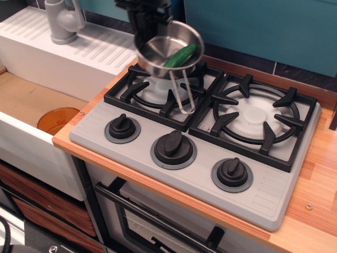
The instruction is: Put pickle in pot or pan an put pot or pan on stove
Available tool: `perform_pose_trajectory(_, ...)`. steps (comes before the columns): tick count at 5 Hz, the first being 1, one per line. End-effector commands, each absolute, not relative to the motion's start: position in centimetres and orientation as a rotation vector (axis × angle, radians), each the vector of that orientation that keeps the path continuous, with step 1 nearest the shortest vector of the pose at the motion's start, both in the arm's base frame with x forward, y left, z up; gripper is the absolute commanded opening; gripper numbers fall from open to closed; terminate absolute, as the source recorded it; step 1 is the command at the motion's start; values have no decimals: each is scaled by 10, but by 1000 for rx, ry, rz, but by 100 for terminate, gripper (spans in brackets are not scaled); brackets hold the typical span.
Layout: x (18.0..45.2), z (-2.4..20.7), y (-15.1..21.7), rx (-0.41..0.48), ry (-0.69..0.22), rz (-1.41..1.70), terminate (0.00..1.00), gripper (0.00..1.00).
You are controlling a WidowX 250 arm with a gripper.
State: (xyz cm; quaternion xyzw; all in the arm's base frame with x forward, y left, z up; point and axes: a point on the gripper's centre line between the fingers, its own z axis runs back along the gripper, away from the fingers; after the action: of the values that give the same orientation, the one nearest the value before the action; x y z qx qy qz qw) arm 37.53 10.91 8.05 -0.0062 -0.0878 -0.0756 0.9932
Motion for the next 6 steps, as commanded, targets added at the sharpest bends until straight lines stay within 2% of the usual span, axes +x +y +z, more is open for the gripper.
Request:
perform_pose_trajectory(1, 377, 55, 124, -11, -267, -137, 0, 100)
perform_pose_trajectory(2, 375, 43, 119, -11, -284, -116, 0, 100)
perform_pose_trajectory(3, 371, 58, 115, -7, -269, -111, 0, 100)
perform_pose_trajectory(5, 370, 115, 99, 12, -205, -97, 0, 100)
perform_pose_trajectory(6, 374, 128, 96, 18, -196, -101, 0, 100)
